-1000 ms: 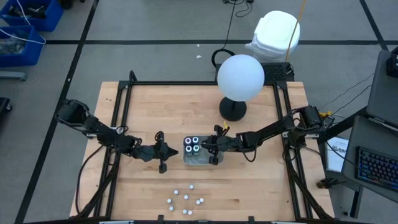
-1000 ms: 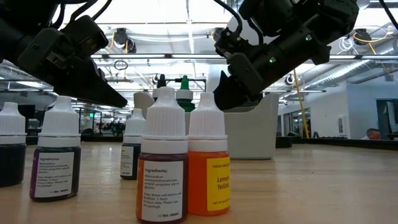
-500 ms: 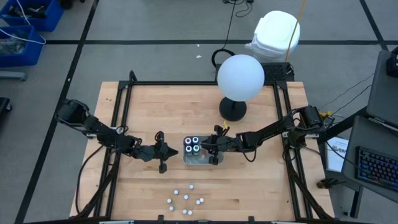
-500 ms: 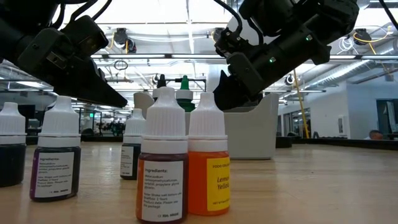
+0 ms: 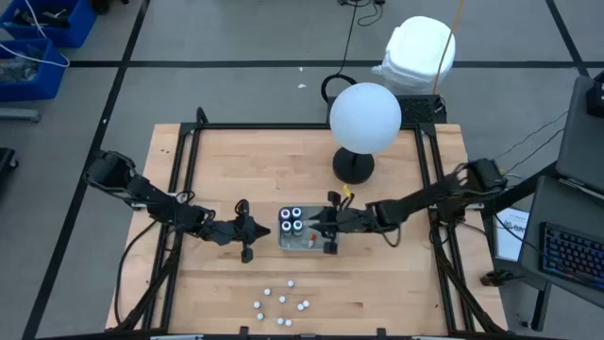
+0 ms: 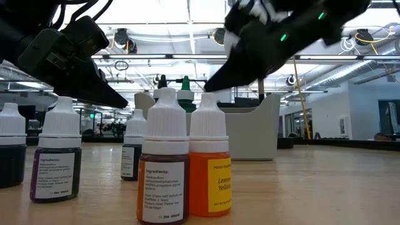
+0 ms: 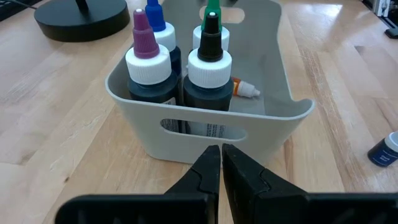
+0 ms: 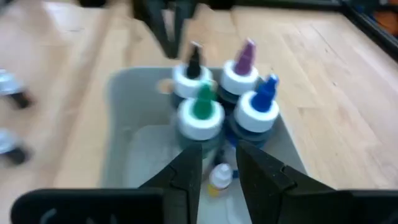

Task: Pick & Place food coloring
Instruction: Put the small violet food coloring bottle into the gray bin

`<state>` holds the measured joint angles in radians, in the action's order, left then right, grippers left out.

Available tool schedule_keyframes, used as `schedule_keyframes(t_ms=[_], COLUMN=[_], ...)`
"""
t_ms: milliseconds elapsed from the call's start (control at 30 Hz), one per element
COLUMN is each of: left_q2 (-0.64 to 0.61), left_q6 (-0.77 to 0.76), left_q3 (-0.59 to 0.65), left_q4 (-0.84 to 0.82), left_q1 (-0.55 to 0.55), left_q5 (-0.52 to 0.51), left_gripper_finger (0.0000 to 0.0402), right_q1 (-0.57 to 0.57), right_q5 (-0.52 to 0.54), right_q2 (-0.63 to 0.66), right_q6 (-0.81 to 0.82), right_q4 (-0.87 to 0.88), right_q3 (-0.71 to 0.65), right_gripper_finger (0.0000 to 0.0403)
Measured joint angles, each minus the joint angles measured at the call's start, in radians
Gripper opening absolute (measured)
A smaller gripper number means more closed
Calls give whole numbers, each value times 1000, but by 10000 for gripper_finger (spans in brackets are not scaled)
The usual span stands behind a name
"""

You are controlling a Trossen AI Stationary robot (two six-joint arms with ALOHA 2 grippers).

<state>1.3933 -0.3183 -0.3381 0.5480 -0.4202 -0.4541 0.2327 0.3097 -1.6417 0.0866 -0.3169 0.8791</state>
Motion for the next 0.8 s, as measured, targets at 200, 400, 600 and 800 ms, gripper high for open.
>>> schedule_keyframes(t_ms=[200,400,600,800], left_q2=[0,0,0,0], left_q6=[-15,-34,-31,-43], left_q3=[0,0,0,0], left_q4=[0,0,4,4], left_q1=[0,0,0,0], left_q5=[0,0,-24,-123], left_gripper_finger=[24,24,24,24], right_q1=[112,217,199,107], right_q5=[56,50,-8,-63], right_q2=[241,467,649,816], right_q6=[-84,-153,-152,-140], right_q4=[187,116,-172,-462], right_q3=[0,-158,-483,-740], right_gripper_finger=[42,7,2,1])
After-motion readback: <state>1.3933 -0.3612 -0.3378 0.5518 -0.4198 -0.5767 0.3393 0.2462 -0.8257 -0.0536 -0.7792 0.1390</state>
